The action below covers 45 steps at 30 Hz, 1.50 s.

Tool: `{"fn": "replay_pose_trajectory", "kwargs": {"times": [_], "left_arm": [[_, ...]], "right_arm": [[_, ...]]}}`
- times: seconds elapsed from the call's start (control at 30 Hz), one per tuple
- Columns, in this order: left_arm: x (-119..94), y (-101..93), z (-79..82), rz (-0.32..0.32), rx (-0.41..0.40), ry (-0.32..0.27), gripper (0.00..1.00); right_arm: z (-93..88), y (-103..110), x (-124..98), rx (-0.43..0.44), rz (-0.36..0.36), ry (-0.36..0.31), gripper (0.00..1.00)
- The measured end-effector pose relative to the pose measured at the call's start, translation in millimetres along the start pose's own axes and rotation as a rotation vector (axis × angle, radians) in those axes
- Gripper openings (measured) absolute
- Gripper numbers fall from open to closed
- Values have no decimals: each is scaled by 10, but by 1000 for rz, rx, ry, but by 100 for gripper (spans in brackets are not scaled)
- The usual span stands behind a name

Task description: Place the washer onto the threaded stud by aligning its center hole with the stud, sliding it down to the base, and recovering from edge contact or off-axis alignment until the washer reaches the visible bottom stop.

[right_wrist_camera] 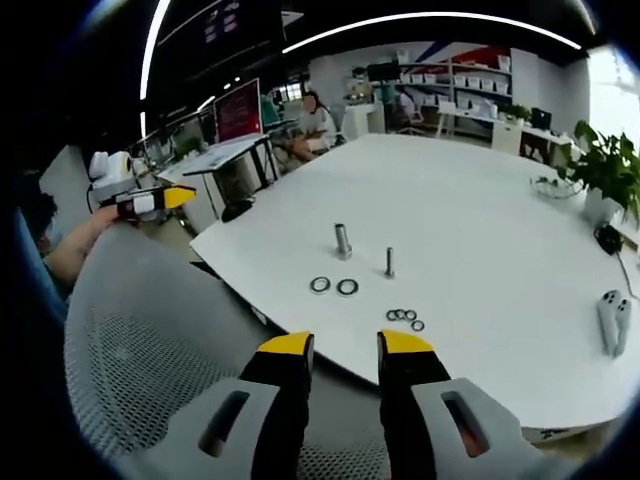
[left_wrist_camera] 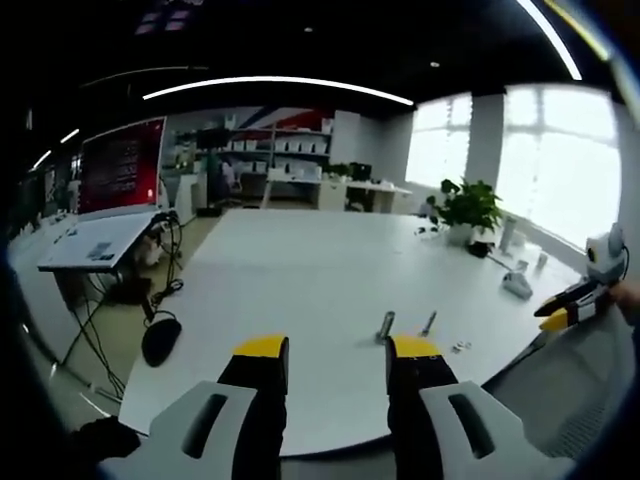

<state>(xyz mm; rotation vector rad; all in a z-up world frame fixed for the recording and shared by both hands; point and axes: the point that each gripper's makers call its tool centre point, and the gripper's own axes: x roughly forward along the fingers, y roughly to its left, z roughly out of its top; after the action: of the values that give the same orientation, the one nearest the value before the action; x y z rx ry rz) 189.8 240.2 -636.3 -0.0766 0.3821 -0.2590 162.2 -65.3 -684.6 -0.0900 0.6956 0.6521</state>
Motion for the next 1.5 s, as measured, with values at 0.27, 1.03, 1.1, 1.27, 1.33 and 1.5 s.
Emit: {"fn": "replay_pose_trajectory", "kwargs": {"times": [0.27, 1.03, 1.1, 1.27, 1.33, 1.5], "left_arm": [[-22, 7, 18, -16, -21, -23, 37], [-37, -20, 2, -56, 18, -21, 37], [-35, -15, 5, -57, 15, -23, 37], [-26, -14, -22, -60, 21, -9, 37], [-26, -22, -20, -65, 22, -12, 37], [-25, -34, 0, -72, 29, -26, 37]], "right_arm": [[-13, 77, 7, -22, 44, 19, 29], [-177, -240, 59, -129, 134, 154, 26], [-211, -308, 79, -130, 135, 163, 26], [-294, -428, 135, -149, 126, 194, 26], [-315, -447, 152, -153, 129, 203, 26], [-354, -539, 211, -161, 138, 238, 26]]}}
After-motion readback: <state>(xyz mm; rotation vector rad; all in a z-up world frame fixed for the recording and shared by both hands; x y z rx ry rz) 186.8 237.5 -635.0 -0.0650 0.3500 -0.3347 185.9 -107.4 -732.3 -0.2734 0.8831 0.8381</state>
